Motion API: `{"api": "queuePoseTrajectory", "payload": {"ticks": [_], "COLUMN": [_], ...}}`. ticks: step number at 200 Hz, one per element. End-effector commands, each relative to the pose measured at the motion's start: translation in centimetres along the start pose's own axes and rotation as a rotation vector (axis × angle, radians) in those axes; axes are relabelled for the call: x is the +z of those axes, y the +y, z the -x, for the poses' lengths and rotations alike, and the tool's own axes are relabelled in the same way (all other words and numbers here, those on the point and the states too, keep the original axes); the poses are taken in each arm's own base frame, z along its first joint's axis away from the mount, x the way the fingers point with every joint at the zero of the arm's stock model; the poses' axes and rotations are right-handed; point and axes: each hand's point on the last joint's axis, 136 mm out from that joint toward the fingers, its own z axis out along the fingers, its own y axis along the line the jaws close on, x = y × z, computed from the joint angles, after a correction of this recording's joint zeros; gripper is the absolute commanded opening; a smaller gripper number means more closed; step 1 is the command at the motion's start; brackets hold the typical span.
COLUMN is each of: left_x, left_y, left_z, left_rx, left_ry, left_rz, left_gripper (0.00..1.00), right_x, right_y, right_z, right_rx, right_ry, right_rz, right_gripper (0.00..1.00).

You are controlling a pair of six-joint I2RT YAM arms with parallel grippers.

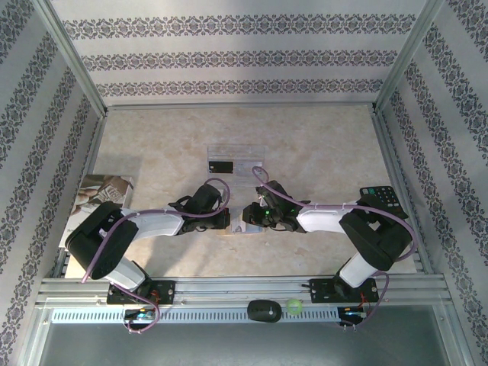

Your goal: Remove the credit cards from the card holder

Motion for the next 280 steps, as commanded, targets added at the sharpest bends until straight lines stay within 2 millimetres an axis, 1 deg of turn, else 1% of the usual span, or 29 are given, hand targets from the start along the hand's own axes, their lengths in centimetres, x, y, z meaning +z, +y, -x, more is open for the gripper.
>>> {"api": "queuePoseTrajectory", "payload": {"ticks": [1, 20, 47, 63, 78, 86, 92, 121, 148, 163, 173, 181, 202, 223, 240, 258, 271, 272, 280], "left_x": [0.8, 0.8, 0.9, 1.0, 0.9, 0.7, 0.6, 0.2, 0.2, 0.0, -0.1, -0.4, -1.3, -2.7, -4.0, -5.7, -6.9, -7.0, -7.7], "left_y": [2.0, 2.0, 1.9, 1.9, 2.1, 2.3, 2.4, 3.0, 3.0, 2.9, 2.7, 2.4, 1.4, 0.4, 0.0, -0.4, -0.3, -0.3, -0.2], "left_z": [-1.6, -1.7, -1.7, -1.8, -1.8, -1.9, -1.8, -1.9, -1.8, -1.5, -1.3, -0.9, 0.2, 1.6, 2.6, 3.6, 4.0, 4.0, 4.2], "left_rx": [-0.039, -0.042, -0.038, -0.034, -0.034, -0.034, -0.035, -0.044, -0.045, -0.044, -0.041, -0.034, -0.017, -0.003, 0.000, -0.005, -0.014, -0.015, -0.018], "left_ry": [0.046, 0.050, 0.054, 0.064, 0.061, 0.059, 0.055, 0.053, 0.051, 0.047, 0.044, 0.036, 0.008, -0.032, -0.065, -0.111, -0.135, -0.138, -0.152], "left_rz": [0.047, 0.046, 0.040, 0.038, 0.047, 0.054, 0.056, 0.064, 0.058, 0.051, 0.043, 0.034, 0.015, -0.002, -0.003, -0.013, -0.012, -0.011, -0.008], "left_gripper": [0.05, 0.05, 0.04, 0.04, 0.04, 0.04, 0.04, 0.03, 0.03, 0.03, 0.04, 0.06, 0.17, 0.28, 0.37, 0.47, 0.53, 0.53, 0.57], "right_x": [0.1, 0.6, 1.0, 1.2, 1.1, 0.9, 0.6, -1.0, -2.4, -3.3, -3.8, -4.2, -5.3, -6.7, -8.2, -9.9, -10.9, -11.1, -11.6], "right_y": [0.8, 0.3, 1.1, 1.3, 1.0, 0.6, 0.4, -0.7, -1.5, -1.5, -1.0, -0.3, 1.8, 3.3, 4.6, 5.9, 6.5, 6.8, 7.3], "right_z": [0.5, 0.3, 0.2, 0.3, 0.4, 0.5, 0.7, 1.6, 2.4, 2.8, 3.0, 3.1, 3.4, 4.5, 6.0, 8.1, 9.7, 10.0, 10.8], "right_rx": [-0.007, 0.009, 0.004, -0.002, 0.005, 0.011, 0.015, 0.017, 0.020, -0.001, -0.030, -0.066, -0.189, -0.319, -0.443, -0.582, -0.667, -0.676, -0.735], "right_ry": [0.006, 0.018, 0.034, 0.037, 0.033, 0.020, 0.008, -0.035, -0.066, -0.081, -0.085, -0.078, -0.044, -0.046, -0.086, -0.173, -0.226, -0.235, -0.247], "right_rz": [0.027, 0.019, 0.062, 0.068, 0.063, 0.056, 0.051, 0.021, -0.002, -0.009, -0.002, 0.015, 0.041, 0.011, -0.014, -0.060, -0.114, -0.114, -0.143], "right_gripper": [0.23, 0.23, 0.21, 0.16, 0.05, 0.01, 0.00, 0.00, 0.00, 0.00, 0.00, 0.00, 0.00, 0.00, 0.00, 0.00, 0.00, 0.00, 0.00]}}
